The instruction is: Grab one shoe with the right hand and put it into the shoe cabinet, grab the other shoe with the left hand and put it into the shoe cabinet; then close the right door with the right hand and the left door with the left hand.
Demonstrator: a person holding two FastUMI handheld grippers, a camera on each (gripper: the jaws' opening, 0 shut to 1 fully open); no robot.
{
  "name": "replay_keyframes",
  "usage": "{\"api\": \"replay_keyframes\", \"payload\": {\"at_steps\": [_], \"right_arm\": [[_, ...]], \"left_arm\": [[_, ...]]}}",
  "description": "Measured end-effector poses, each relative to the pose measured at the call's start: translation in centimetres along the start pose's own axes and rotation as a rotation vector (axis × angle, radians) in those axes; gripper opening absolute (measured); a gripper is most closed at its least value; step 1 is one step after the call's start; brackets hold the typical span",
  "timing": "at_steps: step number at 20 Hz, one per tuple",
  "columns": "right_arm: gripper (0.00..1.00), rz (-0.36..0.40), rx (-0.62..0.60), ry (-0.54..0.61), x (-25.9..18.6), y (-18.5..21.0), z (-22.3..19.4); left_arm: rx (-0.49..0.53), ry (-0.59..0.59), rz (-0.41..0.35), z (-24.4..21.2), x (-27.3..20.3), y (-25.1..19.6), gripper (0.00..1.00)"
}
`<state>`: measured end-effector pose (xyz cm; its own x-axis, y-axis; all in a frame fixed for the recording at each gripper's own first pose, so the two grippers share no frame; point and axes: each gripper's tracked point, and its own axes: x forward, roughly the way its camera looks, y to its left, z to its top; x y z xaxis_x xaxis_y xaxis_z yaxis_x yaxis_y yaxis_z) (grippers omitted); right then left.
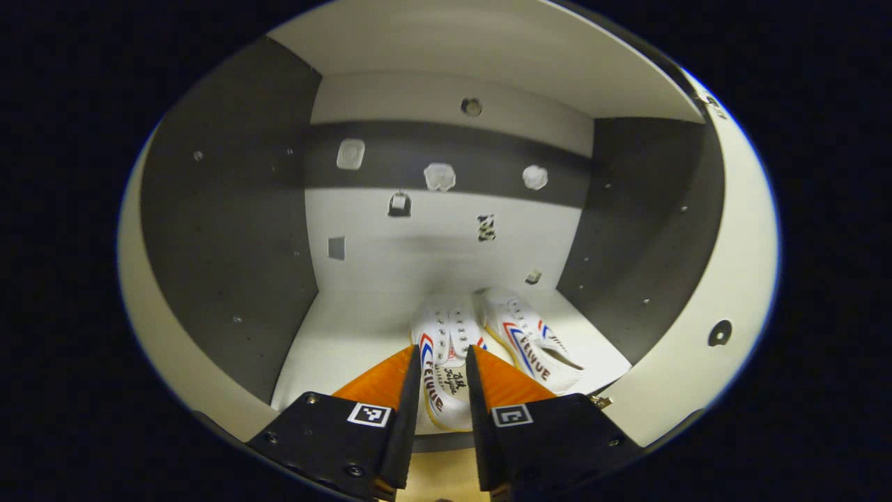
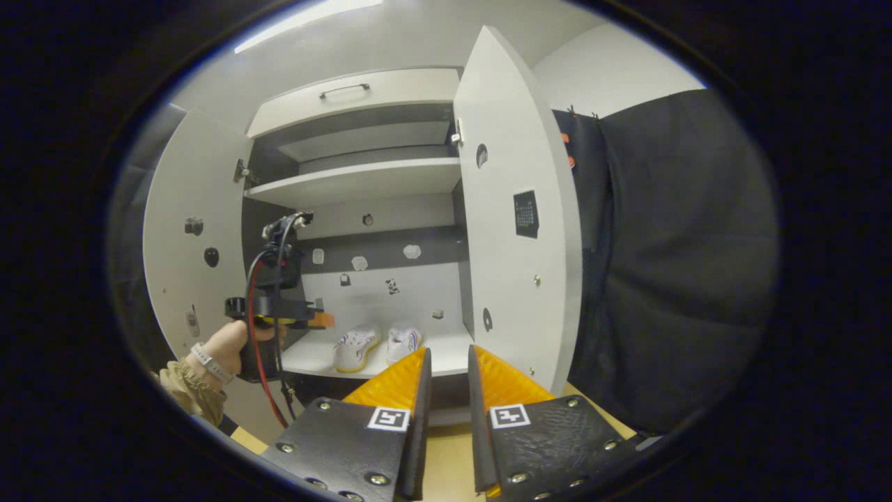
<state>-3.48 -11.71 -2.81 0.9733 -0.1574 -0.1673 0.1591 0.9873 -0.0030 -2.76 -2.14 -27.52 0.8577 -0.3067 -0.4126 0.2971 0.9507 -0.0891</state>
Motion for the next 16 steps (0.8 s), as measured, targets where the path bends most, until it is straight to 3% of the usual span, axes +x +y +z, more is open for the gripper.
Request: {"api": "replay_keyframes", "payload": {"at_steps": [4,5,6,7,8,9,10,11,15,16], "right_arm": [[0.28,-0.061,-0.016,-0.071,-1.7,-2.7,2.5],[0.28,-0.075,-0.020,-0.084,-2.1,-3.4,3.0],[0.34,-0.097,-0.022,-0.093,-2.4,-4.3,3.4],[0.34,-0.118,-0.023,-0.100,-2.8,-5.3,3.7],[0.34,-0.137,-0.020,-0.109,-3.2,-6.2,4.1],[0.35,-0.151,-0.014,-0.114,-3.3,-7.1,4.3],[0.45,-0.173,-0.009,-0.120,-3.6,-8.2,4.6],[0.47,-0.188,-0.005,-0.125,-3.7,-8.9,4.8],[0.66,-0.226,0.007,-0.140,-3.3,-11.6,5.6],[0.75,-0.234,0.008,-0.136,-3.1,-12.3,5.5]], "left_arm": [[0.041,-0.127,-0.056,2.8,-2.1,-1.2,0.45],[0.038,-0.150,-0.066,3.3,-2.8,-1.5,0.52],[0.032,-0.172,-0.076,3.8,-3.4,-1.8,0.59],[0.027,-0.192,-0.085,4.3,-3.8,-2.1,0.74],[0.024,-0.210,-0.089,4.7,-4.3,-2.2,0.83],[0.027,-0.224,-0.089,5.0,-4.8,-2.3,0.86],[0.034,-0.236,-0.084,5.2,-5.3,-2.2,0.89],[0.044,-0.250,-0.072,5.4,-5.8,-1.9,0.93],[0.045,-0.286,-0.065,6.0,-6.7,-2.0,0.93],[0.040,-0.292,-0.064,6.1,-7.1,-2.0,0.94]]}}
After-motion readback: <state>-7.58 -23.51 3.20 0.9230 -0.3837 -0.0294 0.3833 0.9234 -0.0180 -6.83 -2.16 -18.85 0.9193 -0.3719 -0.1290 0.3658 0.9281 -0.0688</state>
